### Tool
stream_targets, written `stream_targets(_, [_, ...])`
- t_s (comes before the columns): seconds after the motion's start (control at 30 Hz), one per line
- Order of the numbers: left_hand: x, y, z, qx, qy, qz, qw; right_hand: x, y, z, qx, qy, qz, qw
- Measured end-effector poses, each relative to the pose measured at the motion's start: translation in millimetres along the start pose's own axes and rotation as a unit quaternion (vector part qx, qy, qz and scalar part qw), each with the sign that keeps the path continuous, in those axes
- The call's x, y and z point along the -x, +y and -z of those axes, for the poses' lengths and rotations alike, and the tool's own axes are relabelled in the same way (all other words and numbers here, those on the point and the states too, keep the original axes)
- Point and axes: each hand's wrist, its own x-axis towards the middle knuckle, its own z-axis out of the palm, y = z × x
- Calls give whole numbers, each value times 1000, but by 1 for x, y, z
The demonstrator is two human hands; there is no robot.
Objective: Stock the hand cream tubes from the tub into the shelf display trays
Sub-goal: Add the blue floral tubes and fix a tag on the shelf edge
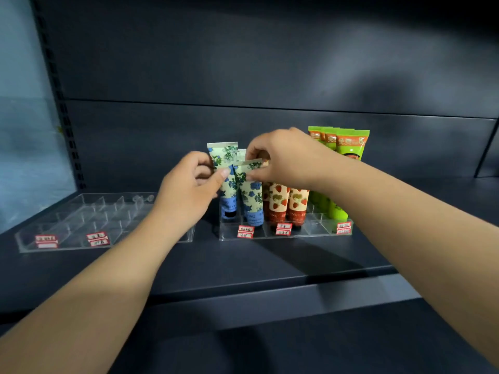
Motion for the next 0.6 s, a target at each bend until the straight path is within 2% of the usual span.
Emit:
stream_targets(0.27, [2, -6, -1, -51, -26, 17, 998, 0, 2, 1, 117, 11, 29, 993])
stream_targets(0.47, [2, -10, 0, -86, -22, 23, 996, -7, 9, 2, 136, -4, 8, 991])
stream_targets(0.6, [3, -10, 0, -94, -47, 38, 994, -11, 12, 2, 113, -23, -3, 993])
